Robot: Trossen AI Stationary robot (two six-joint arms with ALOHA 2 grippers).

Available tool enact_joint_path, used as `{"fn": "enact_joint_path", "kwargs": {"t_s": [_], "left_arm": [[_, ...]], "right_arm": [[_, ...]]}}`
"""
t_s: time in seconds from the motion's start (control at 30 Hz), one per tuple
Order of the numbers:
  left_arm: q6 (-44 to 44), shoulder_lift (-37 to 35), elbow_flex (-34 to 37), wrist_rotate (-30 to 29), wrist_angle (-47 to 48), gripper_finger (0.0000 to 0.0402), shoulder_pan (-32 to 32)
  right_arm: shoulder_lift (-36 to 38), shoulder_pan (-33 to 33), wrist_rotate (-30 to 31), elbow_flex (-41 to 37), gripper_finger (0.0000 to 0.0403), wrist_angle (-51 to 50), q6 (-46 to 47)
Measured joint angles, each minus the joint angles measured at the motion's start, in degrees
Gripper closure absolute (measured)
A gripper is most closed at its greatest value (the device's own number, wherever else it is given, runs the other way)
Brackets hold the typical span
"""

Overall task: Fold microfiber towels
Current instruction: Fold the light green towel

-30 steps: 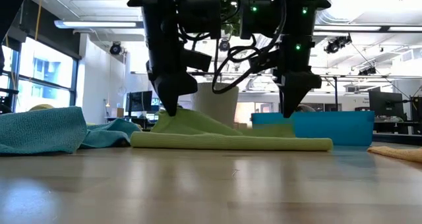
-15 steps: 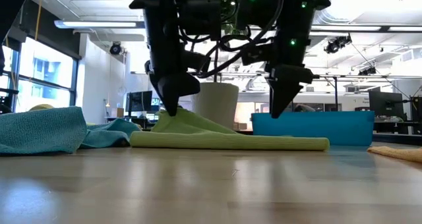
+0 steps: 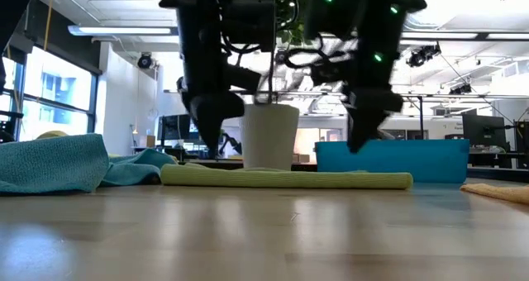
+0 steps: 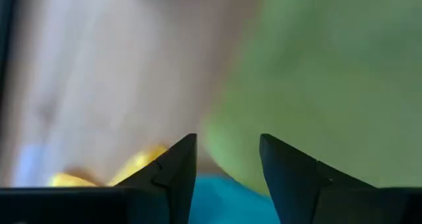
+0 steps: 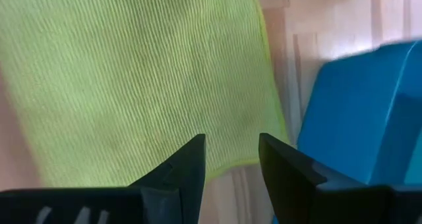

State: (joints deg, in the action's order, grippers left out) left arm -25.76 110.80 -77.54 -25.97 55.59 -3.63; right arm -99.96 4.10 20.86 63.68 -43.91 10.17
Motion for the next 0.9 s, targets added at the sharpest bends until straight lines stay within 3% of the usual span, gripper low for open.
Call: {"fn": "enact_joint_path", "kwargs": {"t_s": [0.17,0.33,0.53,0.73,0.9], "left_arm": [[6.67,0.0,4.14,5.73,-7.08,0.0253,2.93],[7.46,-0.02,8.77,9.56,-14.51,0.0268,3.8],[1.59,-0.48,11.15,12.37,-18.09,0.0279,4.54],[-1.41,-0.26,11.23,23.88,-28.1,0.0285,6.85],[0.49,0.11,10.24,22.62,-29.3,0.0291,7.58]], "right_arm": [[3.47,0.18,-0.54,-9.91,0.0269,12.34,3.9],[7.77,0.15,-2.03,-15.5,0.027,21.65,8.02],[8.67,0.18,-5.09,-17.92,0.027,23.55,14.53],[8.46,0.09,-4.65,-19.53,0.027,24.57,15.12],[8.46,-0.09,-3.26,-19.2,0.027,23.92,13.9]]}}
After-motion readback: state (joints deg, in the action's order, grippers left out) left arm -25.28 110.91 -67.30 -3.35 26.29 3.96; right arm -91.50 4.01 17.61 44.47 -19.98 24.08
